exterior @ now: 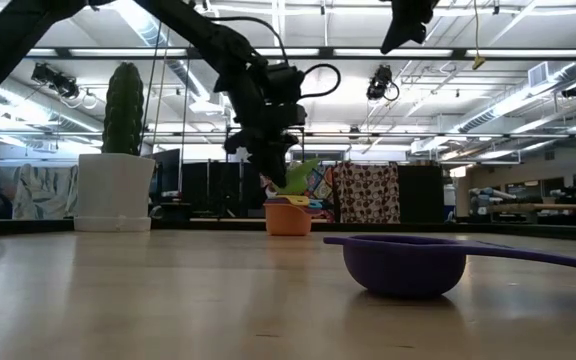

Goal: Nest measuring cups in basket
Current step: Stack the green measuring cup on top of the yellow measuring cup

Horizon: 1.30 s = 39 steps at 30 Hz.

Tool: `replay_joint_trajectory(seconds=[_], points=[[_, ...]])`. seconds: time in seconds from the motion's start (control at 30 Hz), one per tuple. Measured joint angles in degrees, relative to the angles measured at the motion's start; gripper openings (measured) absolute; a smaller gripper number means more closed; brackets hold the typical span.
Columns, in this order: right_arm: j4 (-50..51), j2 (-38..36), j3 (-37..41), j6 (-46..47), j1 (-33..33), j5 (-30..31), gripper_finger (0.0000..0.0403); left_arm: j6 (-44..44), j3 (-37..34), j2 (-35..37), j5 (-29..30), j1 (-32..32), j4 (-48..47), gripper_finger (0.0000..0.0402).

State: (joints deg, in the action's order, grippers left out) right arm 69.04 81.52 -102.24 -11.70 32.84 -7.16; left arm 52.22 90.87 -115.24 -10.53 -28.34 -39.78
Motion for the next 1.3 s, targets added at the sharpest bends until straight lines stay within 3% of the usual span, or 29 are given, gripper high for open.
replay_joint_trajectory(seconds=[0.27, 0.6, 0.93, 1.3], points=[[0.02, 0.0, 0.0, 0.0, 0.37, -0.38, 0.0011, 3.06, 0.0, -0.37, 0.33, -0.06, -1.35, 0.0016], [0.04, 0.0, 0.0, 0.2, 0.37, -0.42, 0.0011, 8.5, 0.0, -0.37, 0.51, -0.04, -0.91, 0.0048], [0.07, 0.0, 0.0, 0.1, 0.37, -0.44, 0.0011, 8.18, 0.0, -0.37, 12.16, 0.31, 0.66, 0.0051], [0.07, 0.0, 0.0, 0.0, 0.37, -0.46, 0.0011, 6.94, 0.0, 0.67, 15.8, 4.14, 0.56, 0.0052]])
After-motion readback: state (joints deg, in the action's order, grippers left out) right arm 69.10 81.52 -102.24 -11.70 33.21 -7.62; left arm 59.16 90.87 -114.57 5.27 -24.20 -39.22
